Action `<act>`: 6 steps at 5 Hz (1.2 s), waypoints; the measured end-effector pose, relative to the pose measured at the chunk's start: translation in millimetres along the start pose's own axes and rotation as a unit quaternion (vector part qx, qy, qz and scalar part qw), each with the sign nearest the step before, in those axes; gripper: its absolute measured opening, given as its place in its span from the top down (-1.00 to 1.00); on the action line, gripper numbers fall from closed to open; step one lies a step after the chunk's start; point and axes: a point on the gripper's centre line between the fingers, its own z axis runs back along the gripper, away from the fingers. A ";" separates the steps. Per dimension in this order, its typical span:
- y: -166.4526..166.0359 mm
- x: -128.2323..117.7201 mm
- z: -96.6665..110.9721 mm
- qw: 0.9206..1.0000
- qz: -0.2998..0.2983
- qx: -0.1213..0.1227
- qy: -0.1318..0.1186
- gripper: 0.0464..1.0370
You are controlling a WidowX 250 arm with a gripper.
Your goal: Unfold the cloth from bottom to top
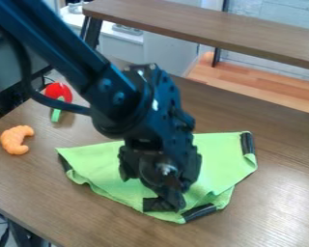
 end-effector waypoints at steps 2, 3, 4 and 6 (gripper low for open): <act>-15.6 -3.8 -16.3 1.000 -0.010 0.019 -0.003 -0.92; -17.2 -2.1 -20.1 1.000 -0.011 0.027 -0.006 -0.92; -18.4 0.9 -21.2 1.000 -0.008 0.029 -0.008 -0.92; -23.1 -7.7 -21.2 0.999 -0.029 0.009 0.031 -0.24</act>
